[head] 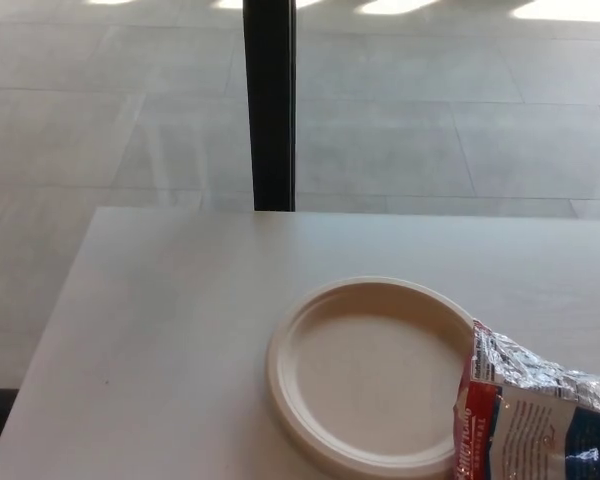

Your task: The robot uses its right hand to pick up a bag of sunflower seeds kept in the middle of the desk and tilts it over a plate kept next to it to pour out a few seeds and then puts the bag of seeds back on the desk

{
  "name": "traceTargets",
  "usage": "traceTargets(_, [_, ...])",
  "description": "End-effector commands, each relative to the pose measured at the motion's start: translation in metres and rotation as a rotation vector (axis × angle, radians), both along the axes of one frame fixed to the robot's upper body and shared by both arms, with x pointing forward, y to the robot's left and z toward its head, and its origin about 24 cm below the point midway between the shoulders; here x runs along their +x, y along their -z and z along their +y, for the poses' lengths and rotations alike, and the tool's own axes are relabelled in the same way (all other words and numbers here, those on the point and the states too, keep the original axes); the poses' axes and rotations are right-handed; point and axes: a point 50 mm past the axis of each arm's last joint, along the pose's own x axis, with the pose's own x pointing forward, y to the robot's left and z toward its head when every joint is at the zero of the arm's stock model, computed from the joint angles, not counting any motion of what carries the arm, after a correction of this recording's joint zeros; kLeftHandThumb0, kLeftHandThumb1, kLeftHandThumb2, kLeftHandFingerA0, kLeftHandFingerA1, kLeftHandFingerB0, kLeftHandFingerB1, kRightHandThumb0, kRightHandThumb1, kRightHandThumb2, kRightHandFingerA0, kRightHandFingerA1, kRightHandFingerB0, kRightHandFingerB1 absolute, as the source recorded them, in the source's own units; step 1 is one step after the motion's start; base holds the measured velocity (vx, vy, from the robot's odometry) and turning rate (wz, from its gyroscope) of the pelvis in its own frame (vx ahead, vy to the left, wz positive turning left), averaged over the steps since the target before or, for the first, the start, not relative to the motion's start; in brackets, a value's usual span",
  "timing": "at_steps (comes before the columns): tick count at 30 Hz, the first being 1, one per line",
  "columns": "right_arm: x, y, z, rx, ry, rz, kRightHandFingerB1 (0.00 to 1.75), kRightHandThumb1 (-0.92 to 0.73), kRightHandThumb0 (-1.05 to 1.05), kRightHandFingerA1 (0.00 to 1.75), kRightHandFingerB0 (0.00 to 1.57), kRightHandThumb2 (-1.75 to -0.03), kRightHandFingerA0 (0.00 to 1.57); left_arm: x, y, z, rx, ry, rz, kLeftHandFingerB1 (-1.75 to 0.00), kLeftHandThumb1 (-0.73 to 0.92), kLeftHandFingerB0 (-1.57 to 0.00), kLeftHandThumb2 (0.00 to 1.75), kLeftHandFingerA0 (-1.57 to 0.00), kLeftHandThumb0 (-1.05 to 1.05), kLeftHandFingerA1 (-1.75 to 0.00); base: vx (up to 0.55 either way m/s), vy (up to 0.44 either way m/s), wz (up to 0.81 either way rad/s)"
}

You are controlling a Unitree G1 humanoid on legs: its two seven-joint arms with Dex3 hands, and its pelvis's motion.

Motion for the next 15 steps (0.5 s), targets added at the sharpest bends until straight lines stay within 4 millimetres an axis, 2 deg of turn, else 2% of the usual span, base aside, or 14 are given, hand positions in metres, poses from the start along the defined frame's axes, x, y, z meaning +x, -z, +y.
traceTargets(1, [-0.008, -0.005, -0.011, 0.027, 0.128, -0.088, 0.28, -0.65, -0.63, 0.48, 0.15, -0.60, 0.45, -0.004, -0.006, 0.007, 0.020, -0.035, -0.054, -1.14, 0.51, -0.32, 0.62, -0.43, -1.05, -1.29, 0.00, 0.000, 0.00])
traceTargets(2, [-0.009, -0.006, -0.013, 0.043, 0.151, -0.102, 0.37, -0.55, -0.69, 0.57, 0.07, -0.88, 0.33, -0.004, -0.006, 0.006, 0.014, -0.056, -0.077, -1.15, 0.49, -0.32, 0.63, -0.33, -1.05, -1.30, 0.00, 0.000, 0.00])
traceTargets(4, [-0.009, -0.009, -0.016, 0.053, 0.189, -0.139, 0.32, -0.56, -0.69, 0.57, 0.04, -0.92, 0.27, -0.003, -0.005, 0.005, 0.002, -0.067, -0.087, -1.17, 0.49, -0.28, 0.62, -0.29, -1.05, -1.31, 0.00, 0.000, 0.00])
traceTargets(5, [-0.009, -0.013, -0.022, 0.063, 0.286, -0.230, 0.18, -0.72, -0.64, 0.44, 0.06, -0.63, 0.18, -0.003, -0.004, 0.004, 0.004, -0.077, -0.084, -1.19, 0.50, -0.25, 0.62, -0.26, -1.05, -1.32, 0.00, 0.000, 0.00])
traceTargets(6, [-0.008, -0.016, -0.025, 0.056, 0.314, -0.259, 0.18, -0.57, -0.76, 0.36, 0.03, -0.93, 0.03, -0.002, -0.004, 0.004, 0.004, -0.078, -0.085, -1.19, 0.50, -0.25, 0.63, -0.28, -1.05, -1.30, 0.00, 0.000, 0.00])
traceTargets(7, [-0.008, -0.021, -0.031, 0.046, 0.352, -0.303, 0.07, -0.63, -0.84, 0.11, 0.00, -0.96, 0.00, -0.003, -0.003, 0.003, -0.001, -0.086, -0.083, -1.17, 0.50, -0.24, 0.63, -0.26, -1.05, -1.29, 0.00, 0.000, 0.00])
traceTargets(8, [-0.004, -0.030, -0.042, 0.014, 0.395, -0.347, 0.00, -0.68, -0.96, 0.04, 0.00, -0.99, 0.00, -0.003, -0.003, 0.003, -0.002, -0.084, -0.082, -1.01, 0.35, -0.28, 1.01, -0.39, -1.05, -1.12, 0.00, 0.000, 0.00])
traceTargets(9, [-0.001, -0.032, -0.044, 0.011, 0.398, -0.361, 0.00, -0.69, -0.98, 0.05, 0.00, -1.01, 0.00, -0.002, -0.002, 0.003, -0.003, -0.086, -0.085, -1.00, 0.34, -0.27, 1.00, -0.43, -1.05, -1.14, 0.00, 0.000, 0.00])
traceTargets(10, [0.003, -0.038, -0.051, -0.002, 0.417, -0.403, 0.00, -0.70, -1.00, 0.03, 0.00, -1.02, 0.00, -0.002, -0.002, 0.002, -0.007, -0.107, -0.102, -1.04, 0.33, -0.37, 1.00, -0.35, -1.05, -1.10, 0.00, 0.000, 0.00])
traceTargets(11, [0.007, -0.044, -0.056, -0.007, 0.447, -0.451, 0.00, -0.70, -1.02, 0.02, 0.00, -1.02, 0.00, -0.001, -0.001, 0.002, -0.006, -0.109, -0.103, -1.15, 0.52, -0.25, 0.61, -0.26, -1.05, -1.26, 0.00, 0.000, 0.00])
traceTargets(12, [0.009, -0.046, -0.058, -0.009, 0.458, -0.469, 0.00, -0.70, -1.02, 0.02, 0.00, -1.02, 0.00, -0.001, -0.001, 0.001, -0.007, -0.106, -0.102, -1.15, 0.52, -0.25, 0.61, -0.26, -1.05, -1.26, 0.00, 0.000, 0.00])
traceTargets(13, [0.017, -0.055, -0.065, -0.028, 0.475, -0.532, 0.00, -0.68, -1.05, 0.02, 0.00, -1.02, 0.00, -0.001, -0.001, 0.000, -0.014, -0.107, -0.113, -1.03, 0.35, -0.34, 1.00, -0.30, -1.05, -1.06, 0.00, 0.000, 0.00])
traceTargets(14, [0.021, -0.059, -0.068, -0.035, 0.483, -0.559, 0.00, -0.68, -1.05, 0.02, 0.00, -1.02, 0.00, -0.001, -0.001, 0.000, -0.016, -0.107, -0.118, -1.03, 0.35, -0.34, 1.00, -0.30, -1.05, -1.06, 0.00, 0.000, 0.00])
traceTargets(15, [0.027, -0.065, -0.073, -0.046, 0.480, -0.574, 0.00, -0.68, -1.05, 0.01, 0.00, -1.03, 0.00, -0.001, -0.001, 0.000, -0.017, -0.107, -0.121, -1.14, 0.52, -0.23, 0.60, -0.25, -1.05, -1.29, 0.00, 0.000, 0.00])
